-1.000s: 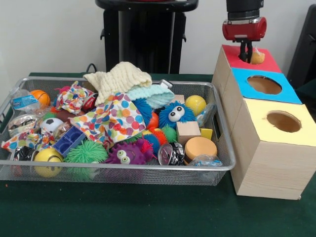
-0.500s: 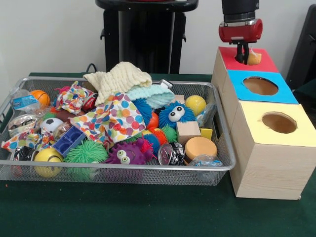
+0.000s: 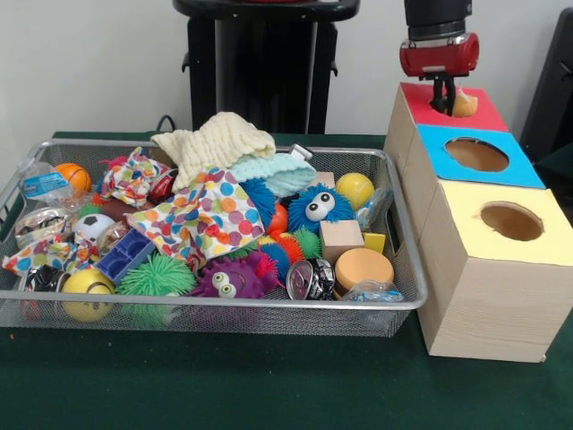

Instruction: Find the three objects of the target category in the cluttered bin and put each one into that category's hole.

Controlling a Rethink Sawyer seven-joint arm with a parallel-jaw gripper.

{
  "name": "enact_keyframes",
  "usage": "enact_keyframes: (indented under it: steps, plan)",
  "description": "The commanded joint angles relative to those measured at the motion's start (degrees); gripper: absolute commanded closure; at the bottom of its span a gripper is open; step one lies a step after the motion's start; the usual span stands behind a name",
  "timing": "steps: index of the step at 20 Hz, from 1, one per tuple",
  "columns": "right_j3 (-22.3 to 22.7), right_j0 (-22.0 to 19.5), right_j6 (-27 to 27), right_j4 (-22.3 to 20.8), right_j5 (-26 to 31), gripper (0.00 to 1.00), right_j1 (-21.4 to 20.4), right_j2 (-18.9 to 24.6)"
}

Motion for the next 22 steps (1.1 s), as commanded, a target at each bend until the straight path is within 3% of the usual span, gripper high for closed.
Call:
enact_keyframes:
  steps: [1, 5, 10, 16, 20, 22]
  plan:
    - [10.7, 1.6, 4.8, -7.8, 10.0, 1.0, 8.5, 10.8]
    - [9.8, 2.1, 4.3, -8.1, 9.8, 1.0, 9.3, 9.9]
    - [6.8, 10.5, 2.0, -6.5, 5.5, 1.0, 12.2, 1.1]
    - [5.8, 11.3, 2.7, -7.6, 1.3, 1.0, 15.8, -1.0]
    - [3.3, 18.8, 1.3, -3.7, -3.1, 1.0, 19.2, -6.8]
    - [2.5, 19.8, 1.9, -3.1, -5.0, 1.0, 20.9, -7.9]
